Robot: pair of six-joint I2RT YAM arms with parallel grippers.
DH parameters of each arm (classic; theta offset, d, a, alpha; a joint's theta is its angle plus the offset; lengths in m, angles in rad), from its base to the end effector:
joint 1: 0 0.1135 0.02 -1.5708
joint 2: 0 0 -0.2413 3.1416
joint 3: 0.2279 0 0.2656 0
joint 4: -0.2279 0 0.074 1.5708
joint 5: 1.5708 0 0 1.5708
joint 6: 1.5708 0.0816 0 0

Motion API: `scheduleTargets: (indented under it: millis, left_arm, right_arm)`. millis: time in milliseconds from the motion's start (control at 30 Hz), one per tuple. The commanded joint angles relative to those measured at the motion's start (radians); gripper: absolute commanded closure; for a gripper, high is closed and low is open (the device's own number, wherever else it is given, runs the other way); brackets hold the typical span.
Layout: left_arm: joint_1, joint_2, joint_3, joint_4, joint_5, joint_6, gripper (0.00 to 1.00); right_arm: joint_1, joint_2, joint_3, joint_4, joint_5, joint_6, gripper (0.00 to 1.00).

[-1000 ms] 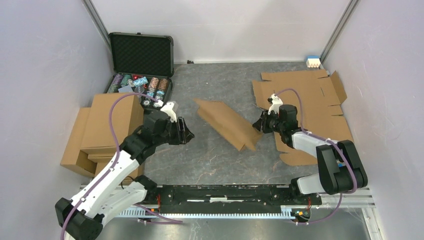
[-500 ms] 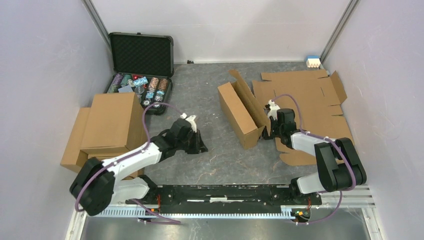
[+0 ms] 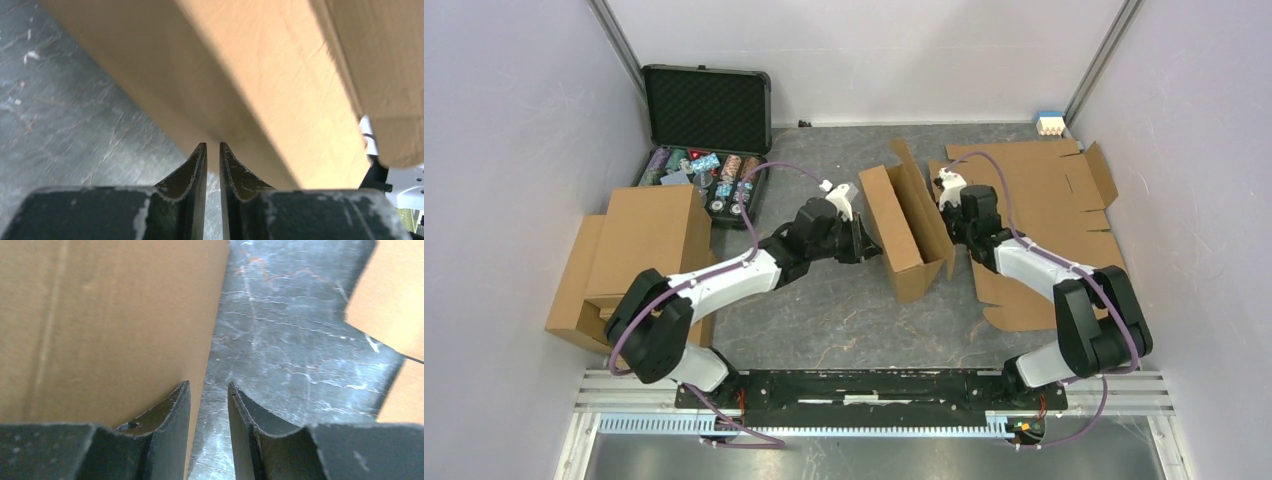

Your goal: Fold the paper box

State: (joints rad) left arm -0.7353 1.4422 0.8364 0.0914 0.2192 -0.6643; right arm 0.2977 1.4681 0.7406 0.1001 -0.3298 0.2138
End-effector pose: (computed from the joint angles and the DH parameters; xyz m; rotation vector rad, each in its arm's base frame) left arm 0.2623 -0.2611 0.1792 0.2246 2.2473 -1.0368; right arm 0.3276 0.1282 0.1375 -0.2822 2.2165 0.6457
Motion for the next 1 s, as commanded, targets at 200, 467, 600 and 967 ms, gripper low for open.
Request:
scheduleTargets:
  millis: [200, 467, 600, 967]
  left_arm:
    - [-0.063, 0.054, 0.079, 0.067, 0.074, 0.015, 0.79]
    - [-0.188, -0.086, -0.055, 0.062, -0.022, -0.039, 0.79]
    - [-0.231, -0.194, -0.161, 0.075, -0.077, -0.084, 0.79]
    - [-0.243, -0.311, -0.234, 0.024, -0.145, -0.085, 0.78]
  right_arm:
    - [0.135, 0.027, 0.061, -0.048, -0.028, -0.113, 0.6]
    - [0.196, -0.072, -0.004, -0.062, -0.105, -0.129, 0.57]
    - [0.208, -0.12, -0.037, -0.082, -0.093, -0.134, 0.55]
    - [0.172, -0.203, 0.035, -0.207, -0.012, -0.069, 0.54]
